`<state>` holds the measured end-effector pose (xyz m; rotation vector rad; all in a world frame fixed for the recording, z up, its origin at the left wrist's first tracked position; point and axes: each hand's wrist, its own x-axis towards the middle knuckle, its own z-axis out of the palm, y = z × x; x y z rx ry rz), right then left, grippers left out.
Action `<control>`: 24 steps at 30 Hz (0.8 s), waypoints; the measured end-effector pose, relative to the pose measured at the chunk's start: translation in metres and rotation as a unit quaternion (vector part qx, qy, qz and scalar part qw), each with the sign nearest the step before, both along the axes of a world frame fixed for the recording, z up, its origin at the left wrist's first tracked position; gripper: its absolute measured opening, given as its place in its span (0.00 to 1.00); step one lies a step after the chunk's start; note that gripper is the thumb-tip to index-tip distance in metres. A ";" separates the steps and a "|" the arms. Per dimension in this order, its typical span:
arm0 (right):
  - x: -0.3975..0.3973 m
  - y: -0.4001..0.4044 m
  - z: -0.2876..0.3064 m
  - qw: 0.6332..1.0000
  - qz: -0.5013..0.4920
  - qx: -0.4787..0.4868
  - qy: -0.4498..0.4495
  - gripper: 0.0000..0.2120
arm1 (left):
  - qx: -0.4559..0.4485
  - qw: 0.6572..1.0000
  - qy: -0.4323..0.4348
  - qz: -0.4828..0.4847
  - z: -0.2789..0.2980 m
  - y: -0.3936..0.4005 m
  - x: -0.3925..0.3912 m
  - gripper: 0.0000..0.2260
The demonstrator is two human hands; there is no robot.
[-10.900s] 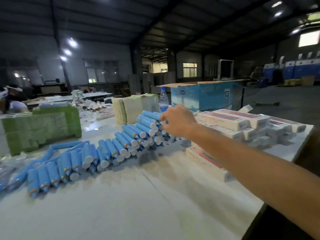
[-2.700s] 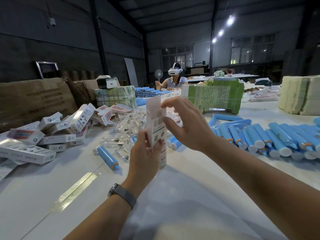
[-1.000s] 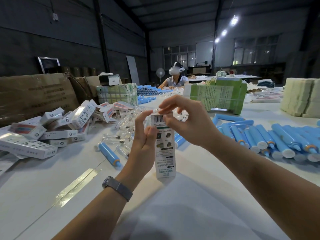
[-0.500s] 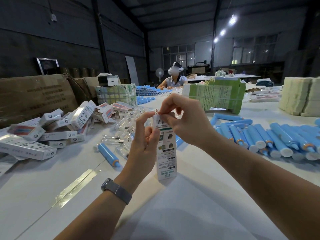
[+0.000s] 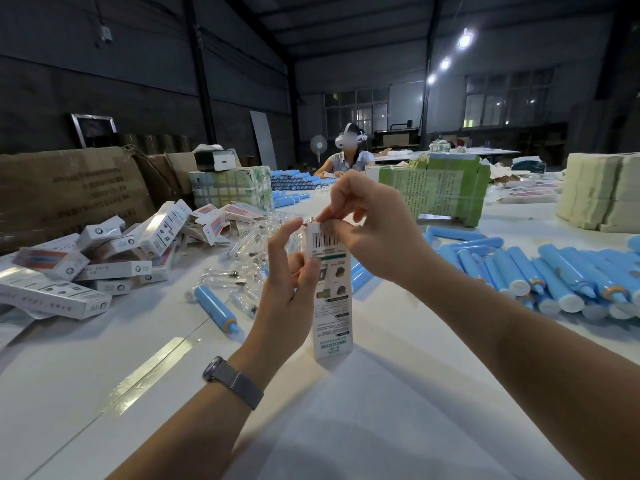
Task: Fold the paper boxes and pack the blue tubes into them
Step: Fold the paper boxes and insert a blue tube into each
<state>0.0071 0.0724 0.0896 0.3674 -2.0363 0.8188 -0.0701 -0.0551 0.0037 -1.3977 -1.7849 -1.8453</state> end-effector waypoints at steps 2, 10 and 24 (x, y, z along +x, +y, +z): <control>0.001 0.000 0.002 1.000 0.003 -0.004 -0.002 0.22 | -0.004 1.000 0.002 0.002 0.001 0.000 0.001 0.20; 0.005 0.002 0.013 0.993 -0.056 0.102 -0.008 0.23 | -0.020 1.000 0.009 0.008 0.005 -0.002 0.008 0.21; 0.005 0.006 0.014 0.985 -0.032 0.166 0.012 0.18 | -0.011 0.999 0.030 0.008 0.000 -0.003 0.002 0.17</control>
